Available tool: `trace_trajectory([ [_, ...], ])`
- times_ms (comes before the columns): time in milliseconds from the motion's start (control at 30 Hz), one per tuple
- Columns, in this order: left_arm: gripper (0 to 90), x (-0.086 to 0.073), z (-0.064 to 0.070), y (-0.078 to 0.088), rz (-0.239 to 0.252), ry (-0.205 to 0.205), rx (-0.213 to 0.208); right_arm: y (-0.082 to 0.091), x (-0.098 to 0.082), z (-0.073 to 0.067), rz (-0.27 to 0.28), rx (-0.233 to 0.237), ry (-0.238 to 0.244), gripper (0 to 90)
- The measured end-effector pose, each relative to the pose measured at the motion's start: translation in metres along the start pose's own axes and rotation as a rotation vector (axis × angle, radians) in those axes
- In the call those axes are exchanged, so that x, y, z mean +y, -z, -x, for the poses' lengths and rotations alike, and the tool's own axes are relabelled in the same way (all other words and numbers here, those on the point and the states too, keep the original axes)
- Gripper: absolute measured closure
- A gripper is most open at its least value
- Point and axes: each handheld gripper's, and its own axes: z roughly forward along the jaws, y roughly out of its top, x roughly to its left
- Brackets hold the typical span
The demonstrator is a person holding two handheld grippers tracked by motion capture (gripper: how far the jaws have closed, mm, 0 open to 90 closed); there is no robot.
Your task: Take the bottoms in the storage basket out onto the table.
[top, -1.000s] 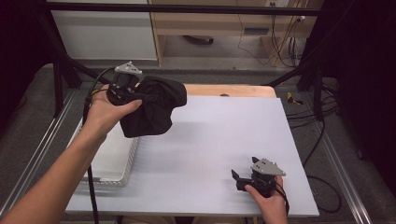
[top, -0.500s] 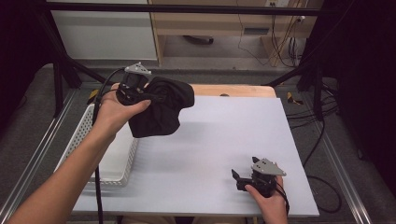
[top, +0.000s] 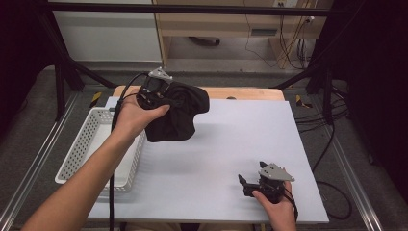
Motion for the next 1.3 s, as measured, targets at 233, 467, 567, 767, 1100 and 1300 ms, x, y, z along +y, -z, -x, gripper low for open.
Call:
trace_trajectory([
  [233, 74.2, 0.003, 0.009, -0.016, 0.0, -0.003, -0.018, -0.002, 0.001, -0.003, -0.004, 0.009, 0.008, 8.9],
  [467, 74.2, 0.007, 0.019, -0.029, 0.011, 0.002, -0.037, -0.003, 0.003, -0.004, 0.0, 0.012, 0.011, 9.0],
  [567, 74.2, 0.009, 0.022, -0.036, 0.012, 0.002, -0.048, -0.004, 0.002, -0.003, -0.004, 0.01, 0.012, 8.9],
  [767, 74.2, 0.01, 0.027, -0.048, 0.005, -0.005, -0.053, -0.003, 0.002, -0.002, -0.001, 0.005, 0.005, 8.9],
  [1100, 74.1, 0.01, 0.042, -0.078, -0.007, -0.025, -0.072, -0.005, 0.001, -0.004, -0.008, 0.018, 0.015, 8.9],
  [1300, 74.1, 0.01, 0.039, -0.091, -0.012, -0.014, -0.083, -0.007, 0.001, -0.002, -0.012, 0.018, 0.012, 9.0],
])
